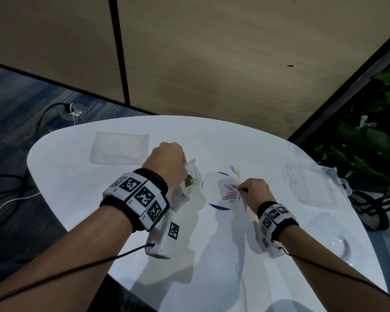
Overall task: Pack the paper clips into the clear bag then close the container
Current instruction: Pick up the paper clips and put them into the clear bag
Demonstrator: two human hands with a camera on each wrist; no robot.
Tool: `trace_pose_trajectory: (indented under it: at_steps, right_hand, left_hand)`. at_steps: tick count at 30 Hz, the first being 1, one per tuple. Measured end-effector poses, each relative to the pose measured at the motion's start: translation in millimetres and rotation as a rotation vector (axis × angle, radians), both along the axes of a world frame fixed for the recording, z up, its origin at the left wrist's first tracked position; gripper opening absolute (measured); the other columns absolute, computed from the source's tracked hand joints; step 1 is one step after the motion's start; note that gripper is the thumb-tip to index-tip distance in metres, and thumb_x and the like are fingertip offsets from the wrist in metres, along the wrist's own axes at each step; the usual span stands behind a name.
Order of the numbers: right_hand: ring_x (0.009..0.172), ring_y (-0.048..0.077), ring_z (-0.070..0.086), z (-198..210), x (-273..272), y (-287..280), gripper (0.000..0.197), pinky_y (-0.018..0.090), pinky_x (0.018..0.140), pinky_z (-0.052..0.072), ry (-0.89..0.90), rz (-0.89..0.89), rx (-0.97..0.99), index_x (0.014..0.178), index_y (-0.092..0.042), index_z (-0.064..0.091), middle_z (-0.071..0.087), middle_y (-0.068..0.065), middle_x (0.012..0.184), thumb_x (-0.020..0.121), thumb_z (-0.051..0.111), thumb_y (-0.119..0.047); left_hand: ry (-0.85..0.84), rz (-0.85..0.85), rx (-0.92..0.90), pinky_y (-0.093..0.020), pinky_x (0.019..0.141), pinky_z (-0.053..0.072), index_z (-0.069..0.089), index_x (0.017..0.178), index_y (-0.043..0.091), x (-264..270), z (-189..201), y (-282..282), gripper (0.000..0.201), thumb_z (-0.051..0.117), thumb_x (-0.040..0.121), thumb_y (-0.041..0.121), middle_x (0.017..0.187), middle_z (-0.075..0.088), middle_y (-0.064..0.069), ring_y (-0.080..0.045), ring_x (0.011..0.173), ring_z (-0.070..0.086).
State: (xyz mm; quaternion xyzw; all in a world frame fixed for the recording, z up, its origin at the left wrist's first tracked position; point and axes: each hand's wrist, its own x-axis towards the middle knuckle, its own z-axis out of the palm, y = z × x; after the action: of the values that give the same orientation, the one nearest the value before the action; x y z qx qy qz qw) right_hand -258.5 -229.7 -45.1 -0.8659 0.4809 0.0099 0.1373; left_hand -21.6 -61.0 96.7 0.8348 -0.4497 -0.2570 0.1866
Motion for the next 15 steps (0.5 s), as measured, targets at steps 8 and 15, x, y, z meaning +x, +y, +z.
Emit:
trace_pose_trajectory:
  at_steps: [8,15]
  right_hand:
    - [0.079,0.025,0.071,75.7,38.9,23.2,0.011,0.03,0.082,0.059,-1.009,-0.425,0.714,0.088,-0.001,0.076,0.074,0.021,0.093,0.078,0.074,0.005]
    - [0.073,0.023,0.07,96.9,97.4,81.4,0.008,0.035,0.082,0.06,-0.89,-0.115,0.717,0.088,-0.003,0.077,0.074,0.018,0.083,0.082,0.074,-0.001]
  left_hand:
    - [0.007,-0.008,-0.015,-0.034,0.076,0.06,0.075,0.101,0.008,-8.4,-1.7,-6.4,0.023,0.055,0.09,0.006,0.101,0.071,-0.01,-0.026,0.079,0.068]
    - [0.041,0.032,-0.023,-0.032,0.077,0.058,0.077,0.098,0.011,-9.1,-1.5,-8.3,0.019,0.06,0.088,0.01,0.079,0.068,-0.005,-0.027,0.086,0.07]
